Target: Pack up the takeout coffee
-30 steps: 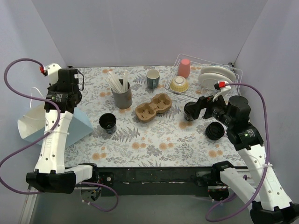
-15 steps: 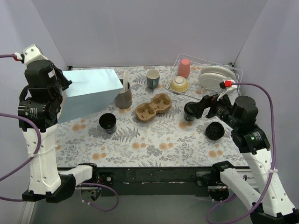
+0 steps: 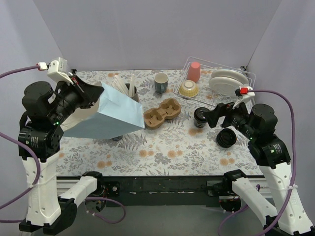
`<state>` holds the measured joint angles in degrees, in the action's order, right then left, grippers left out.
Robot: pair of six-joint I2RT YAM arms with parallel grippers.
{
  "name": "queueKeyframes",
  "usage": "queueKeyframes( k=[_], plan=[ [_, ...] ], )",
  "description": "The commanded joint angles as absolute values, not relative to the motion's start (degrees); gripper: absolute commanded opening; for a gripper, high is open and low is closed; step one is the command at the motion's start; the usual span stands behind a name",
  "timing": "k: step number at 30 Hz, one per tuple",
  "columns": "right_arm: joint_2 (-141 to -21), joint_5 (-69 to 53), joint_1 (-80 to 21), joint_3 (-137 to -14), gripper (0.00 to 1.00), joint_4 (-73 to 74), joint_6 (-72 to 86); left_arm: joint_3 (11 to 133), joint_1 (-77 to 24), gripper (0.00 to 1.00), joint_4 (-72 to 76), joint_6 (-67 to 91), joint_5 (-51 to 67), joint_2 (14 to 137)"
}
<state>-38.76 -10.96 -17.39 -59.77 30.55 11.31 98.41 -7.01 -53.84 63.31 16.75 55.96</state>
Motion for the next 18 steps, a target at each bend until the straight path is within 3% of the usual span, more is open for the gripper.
queueKeyframes(
  k=[1,9,18],
  plan=[
    [-37.09,-8.71,-17.58,-63.10,0.96,33.66,9.76,95.55,-7.47,0.00,-49.14,66.97,28.80,52.56],
    [-32.79,-8.61,-17.58,-62.05,0.96,36.38,11.34,80.70,-7.47,0.00,-43.87,69.69,36.73,48.43],
    [-30.06,-7.82,-17.49,-57.31,0.97,35.77,11.69,73.92,-7.38,0.00,-38.85,72.86,39.81,46.94]
  ],
)
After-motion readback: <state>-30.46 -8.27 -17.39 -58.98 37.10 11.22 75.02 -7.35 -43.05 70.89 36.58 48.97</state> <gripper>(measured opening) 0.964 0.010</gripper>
